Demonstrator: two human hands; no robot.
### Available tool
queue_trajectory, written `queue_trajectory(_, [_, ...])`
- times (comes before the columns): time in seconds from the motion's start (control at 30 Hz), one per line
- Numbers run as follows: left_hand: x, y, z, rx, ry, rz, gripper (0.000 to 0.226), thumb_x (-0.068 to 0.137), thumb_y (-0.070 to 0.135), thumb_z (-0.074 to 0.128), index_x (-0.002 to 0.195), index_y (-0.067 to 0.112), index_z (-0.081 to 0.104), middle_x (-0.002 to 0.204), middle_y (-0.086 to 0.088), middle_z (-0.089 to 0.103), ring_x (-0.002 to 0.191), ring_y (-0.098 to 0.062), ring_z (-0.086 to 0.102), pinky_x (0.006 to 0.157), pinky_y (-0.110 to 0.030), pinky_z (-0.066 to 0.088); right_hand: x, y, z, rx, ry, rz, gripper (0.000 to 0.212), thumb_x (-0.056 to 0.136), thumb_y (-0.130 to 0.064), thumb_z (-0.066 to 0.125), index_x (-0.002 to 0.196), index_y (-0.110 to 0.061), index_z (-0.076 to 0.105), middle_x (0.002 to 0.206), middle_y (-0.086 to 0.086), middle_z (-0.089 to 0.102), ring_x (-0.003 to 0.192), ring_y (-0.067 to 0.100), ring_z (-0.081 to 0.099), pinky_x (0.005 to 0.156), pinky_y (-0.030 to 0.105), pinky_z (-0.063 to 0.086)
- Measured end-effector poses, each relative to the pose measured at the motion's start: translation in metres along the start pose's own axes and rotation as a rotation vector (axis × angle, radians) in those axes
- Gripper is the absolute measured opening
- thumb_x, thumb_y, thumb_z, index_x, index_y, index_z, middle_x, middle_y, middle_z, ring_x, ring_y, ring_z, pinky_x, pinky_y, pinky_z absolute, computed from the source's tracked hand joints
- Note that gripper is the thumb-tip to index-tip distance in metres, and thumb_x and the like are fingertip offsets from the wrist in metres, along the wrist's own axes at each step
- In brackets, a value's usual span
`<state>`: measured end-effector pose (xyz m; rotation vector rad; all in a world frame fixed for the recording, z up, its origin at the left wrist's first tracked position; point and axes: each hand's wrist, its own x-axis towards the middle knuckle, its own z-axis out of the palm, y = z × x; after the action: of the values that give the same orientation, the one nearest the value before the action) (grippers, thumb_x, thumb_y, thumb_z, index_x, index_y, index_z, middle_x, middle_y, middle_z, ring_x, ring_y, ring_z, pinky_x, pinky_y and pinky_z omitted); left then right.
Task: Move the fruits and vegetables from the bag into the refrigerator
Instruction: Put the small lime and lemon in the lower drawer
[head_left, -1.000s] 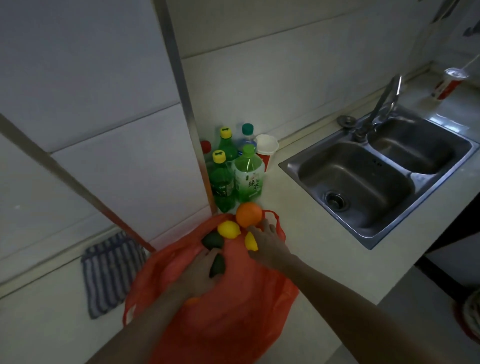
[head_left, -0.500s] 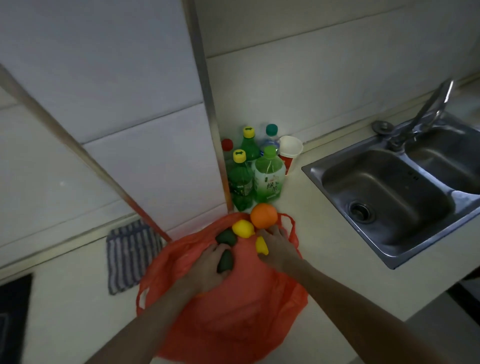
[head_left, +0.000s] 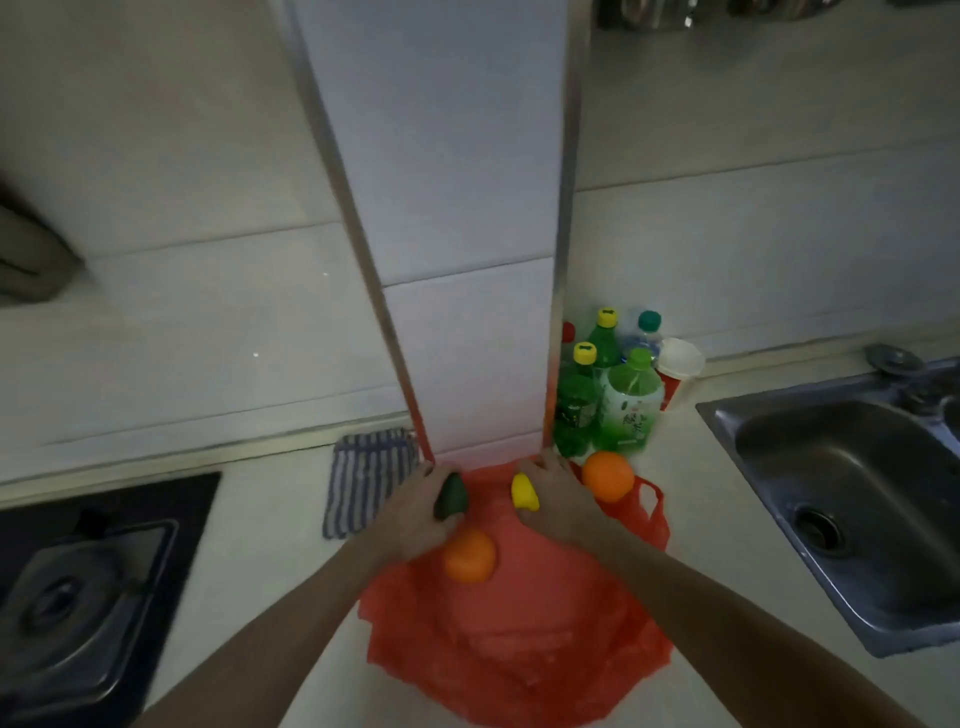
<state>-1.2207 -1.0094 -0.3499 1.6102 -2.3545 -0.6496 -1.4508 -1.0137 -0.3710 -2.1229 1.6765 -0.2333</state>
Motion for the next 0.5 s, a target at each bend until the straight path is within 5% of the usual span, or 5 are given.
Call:
queue_trajectory(0.37, [-0.147,-0.08,-0.103,-0.046,0.302,-0.289,0.06,0.083,0.03,0.068,0.136,0.016,0.042,0.126,-0.004,0.038,0.104,-0.021,0.053,0.088,-0.02,0.043,0.039,-0.18,-0.004,-0.108,-0.011,-0.395,0.063,0.079,-0.031,0.066,0.137,-0.021,0.044,0.133,0.014,0.037,0.122,0.034,0.042,0.095,0.042,0.046])
queue_trajectory(0.5, [-0.224,-0.109,-0.137,-0.001,0.376,-0.392,0.061,0.084,0.035,0.066,0.137,0.016,0.041,0.127,-0.003,0.038,0.107,-0.023,0.054,0.094,-0.029,0.045,0.034,-0.266,0.003,-0.116,-0.026,-0.517,0.058,0.08,-0.03,0.066,0.133,-0.023,0.044,0.124,0.01,0.038,0.114,0.031,0.043,0.085,0.042,0.048])
